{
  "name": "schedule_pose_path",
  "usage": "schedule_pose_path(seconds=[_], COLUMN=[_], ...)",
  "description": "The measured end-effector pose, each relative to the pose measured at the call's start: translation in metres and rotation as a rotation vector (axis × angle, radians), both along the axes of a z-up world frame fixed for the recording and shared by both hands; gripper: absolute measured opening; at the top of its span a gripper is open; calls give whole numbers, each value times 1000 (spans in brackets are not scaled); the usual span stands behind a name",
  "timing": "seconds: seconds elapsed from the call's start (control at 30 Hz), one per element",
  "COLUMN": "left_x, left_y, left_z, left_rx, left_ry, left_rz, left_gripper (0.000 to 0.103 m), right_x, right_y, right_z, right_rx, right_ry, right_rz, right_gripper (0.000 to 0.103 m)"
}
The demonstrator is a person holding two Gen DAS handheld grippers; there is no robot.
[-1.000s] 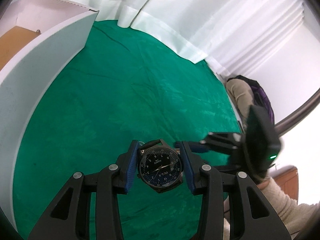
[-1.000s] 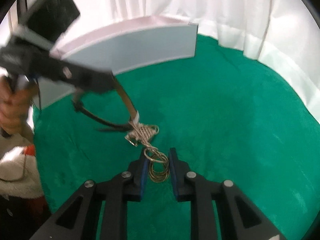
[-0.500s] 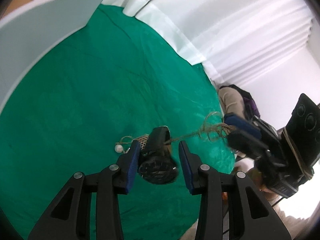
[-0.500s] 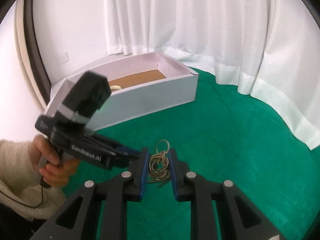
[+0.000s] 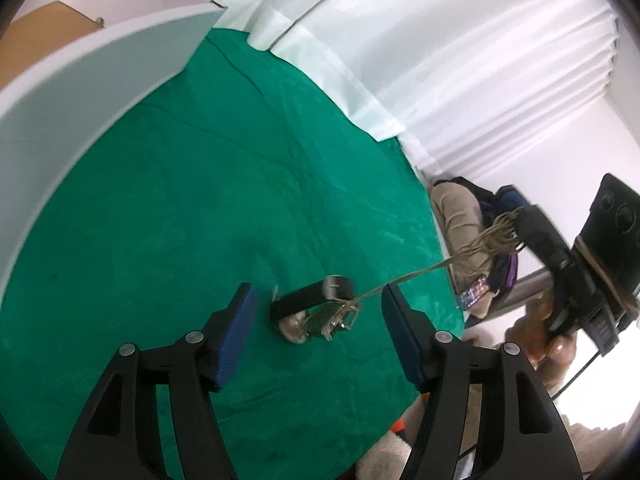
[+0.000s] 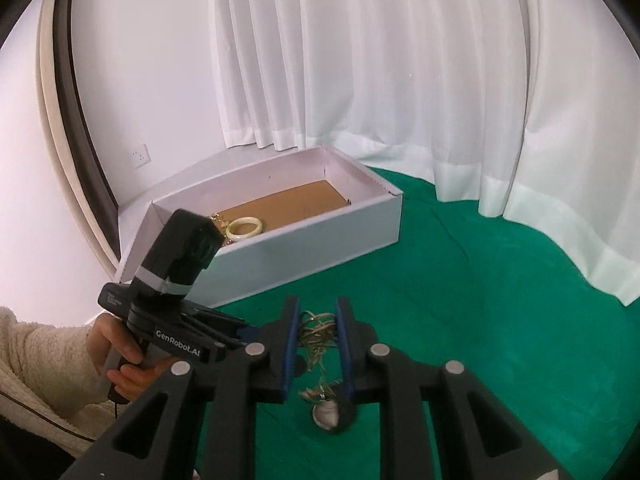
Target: Organize jewelry
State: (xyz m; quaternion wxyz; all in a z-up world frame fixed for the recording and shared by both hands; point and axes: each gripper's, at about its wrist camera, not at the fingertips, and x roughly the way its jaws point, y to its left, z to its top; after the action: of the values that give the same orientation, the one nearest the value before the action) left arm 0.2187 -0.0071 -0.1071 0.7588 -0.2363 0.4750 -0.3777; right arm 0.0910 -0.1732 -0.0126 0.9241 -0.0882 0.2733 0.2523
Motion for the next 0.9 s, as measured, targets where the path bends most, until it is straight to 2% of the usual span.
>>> schedule_pose_path(seconds=[0.13, 0.2, 0.3, 0.4, 0.5, 0.6, 0.73, 0.9], left_x=[-10, -14, -21, -28, -37, -49, -60, -61], left_y=[10, 14, 15, 17, 15, 2, -11, -20], left_z=[1, -1, -5, -7, -6, -1, 3, 4], left_rx=[45, 72, 112, 139, 177, 267, 338, 344], left_ry=[-26, -35, -39, -42, -68, -134, -197, -197], left_rz=[20, 26, 30, 32, 17, -19, -49, -51], left_gripper=[66, 68, 68, 69, 69, 69, 69, 69], right_x=[-9, -11, -6, -7, -12, -18, -27, -28], right_y=[3, 6, 16, 15, 9, 0, -18, -58], right_z=[10, 12, -4, -20, -18, -7, 4, 5], right_rx=[27, 30, -45, -27, -2, 12, -13, 5], right_ry=[-11, 12, 66, 108, 95, 71, 38, 24], right_rz=[21, 33, 28, 35, 17, -2, -65, -182], right_gripper=[18, 18, 18, 18, 18, 18, 18, 18])
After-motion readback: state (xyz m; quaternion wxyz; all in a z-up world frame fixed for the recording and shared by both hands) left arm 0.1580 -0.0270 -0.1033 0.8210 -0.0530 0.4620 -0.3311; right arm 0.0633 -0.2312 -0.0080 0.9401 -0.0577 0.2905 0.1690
